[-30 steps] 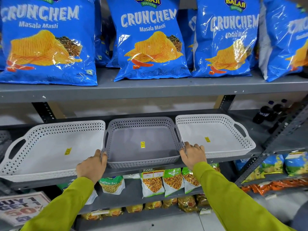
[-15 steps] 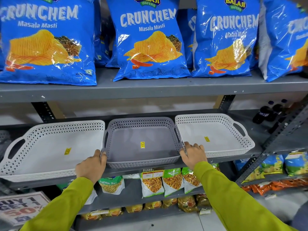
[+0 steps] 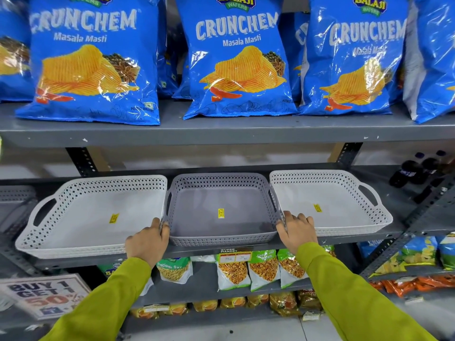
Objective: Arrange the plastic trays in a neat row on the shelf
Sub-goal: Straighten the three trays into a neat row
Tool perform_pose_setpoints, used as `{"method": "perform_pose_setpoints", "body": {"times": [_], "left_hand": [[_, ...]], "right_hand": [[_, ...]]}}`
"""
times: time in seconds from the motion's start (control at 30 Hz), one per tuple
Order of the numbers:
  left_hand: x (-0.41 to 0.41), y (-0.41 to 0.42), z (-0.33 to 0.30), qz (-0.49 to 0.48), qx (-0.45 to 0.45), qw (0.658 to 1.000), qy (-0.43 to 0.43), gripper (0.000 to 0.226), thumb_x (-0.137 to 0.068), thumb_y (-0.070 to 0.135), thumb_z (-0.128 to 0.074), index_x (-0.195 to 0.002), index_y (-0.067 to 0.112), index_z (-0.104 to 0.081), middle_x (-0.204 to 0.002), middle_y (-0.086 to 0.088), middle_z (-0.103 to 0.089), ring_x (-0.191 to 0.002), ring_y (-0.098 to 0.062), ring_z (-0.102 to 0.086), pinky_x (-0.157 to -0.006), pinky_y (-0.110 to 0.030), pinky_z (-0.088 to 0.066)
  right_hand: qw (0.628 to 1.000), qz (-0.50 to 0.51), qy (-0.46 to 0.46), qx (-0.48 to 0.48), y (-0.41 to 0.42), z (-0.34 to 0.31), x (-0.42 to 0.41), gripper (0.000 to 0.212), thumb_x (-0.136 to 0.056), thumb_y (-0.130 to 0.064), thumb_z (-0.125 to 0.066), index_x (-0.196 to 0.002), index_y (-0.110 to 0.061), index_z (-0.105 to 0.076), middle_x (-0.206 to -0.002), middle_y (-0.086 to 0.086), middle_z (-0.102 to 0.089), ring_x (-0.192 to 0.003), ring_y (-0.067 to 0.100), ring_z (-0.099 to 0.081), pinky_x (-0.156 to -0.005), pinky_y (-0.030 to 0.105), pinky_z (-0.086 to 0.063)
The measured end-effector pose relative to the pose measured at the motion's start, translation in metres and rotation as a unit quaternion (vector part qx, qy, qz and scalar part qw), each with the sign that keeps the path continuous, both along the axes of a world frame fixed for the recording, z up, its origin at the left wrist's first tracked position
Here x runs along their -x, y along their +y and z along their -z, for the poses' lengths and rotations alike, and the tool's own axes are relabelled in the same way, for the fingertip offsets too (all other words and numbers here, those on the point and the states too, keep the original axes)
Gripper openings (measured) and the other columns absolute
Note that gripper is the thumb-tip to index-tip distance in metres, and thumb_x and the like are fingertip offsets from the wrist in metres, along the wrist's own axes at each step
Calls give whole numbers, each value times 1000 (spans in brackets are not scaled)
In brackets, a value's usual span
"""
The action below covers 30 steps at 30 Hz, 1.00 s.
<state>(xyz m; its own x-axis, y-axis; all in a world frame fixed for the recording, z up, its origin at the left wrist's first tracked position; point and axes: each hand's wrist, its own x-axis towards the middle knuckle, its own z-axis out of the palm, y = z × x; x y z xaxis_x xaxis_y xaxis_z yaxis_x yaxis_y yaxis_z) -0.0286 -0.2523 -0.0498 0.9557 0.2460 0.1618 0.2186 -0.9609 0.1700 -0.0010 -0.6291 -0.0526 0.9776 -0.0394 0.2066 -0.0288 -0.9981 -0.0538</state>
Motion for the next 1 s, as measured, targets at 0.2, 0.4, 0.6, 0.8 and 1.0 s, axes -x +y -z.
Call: {"method": "perform_pose_setpoints", "body": {"times": [0.2, 0.4, 0.6, 0.8, 1.0], "left_hand": [[2, 0, 1, 4, 0, 1000, -8, 42, -97, 46, -24, -117, 18, -48, -92, -13, -74, -85, -36, -69, -75, -39, -51], [1, -1, 3, 7, -2, 1000, -13, 43, -97, 47, -23, -118, 18, -47, -93, -13, -74, -85, -35, -69, -75, -38, -51], [2, -3, 1, -1, 0, 1000, -26, 42, -98, 45, -24, -119, 19, -49, -93, -13, -75, -87, -36, -69, -72, -36, -48], [1, -5, 4, -22, -7, 999, -30, 40, -99, 40, -21, -115, 20, -52, -88, -12, -75, -81, -36, -70, -65, -34, -38], [-1, -2, 7, -10, -5, 999, -43, 41, -99, 41, -21, -115, 20, -53, -90, -11, -75, -82, -35, -69, -65, -35, -38]], "right_hand": [[1000, 18, 1, -3, 2, 2, 0, 74, -78, -48, -6, -116, -7, -54, -95, 17, -73, -96, 35, -56, -82, 43, -34], [1000, 29, 6, 2, 3, 0, 0, 75, -78, -49, -4, -117, -9, -53, -97, 17, -72, -97, 34, -56, -81, 42, -33], [999, 38, 20, 10, 4, -2, 1, 65, -80, -45, -12, -113, -9, -55, -95, 19, -72, -98, 34, -57, -80, 42, -32], [999, 32, 33, 12, 4, -1, -1, 56, -84, -43, -21, -113, -10, -54, -96, 19, -72, -99, 34, -57, -78, 41, -29], [999, 30, 37, 15, 3, -1, -2, 39, -95, -37, -33, -116, -11, -52, -100, 17, -72, -100, 33, -55, -80, 41, -30]]}}
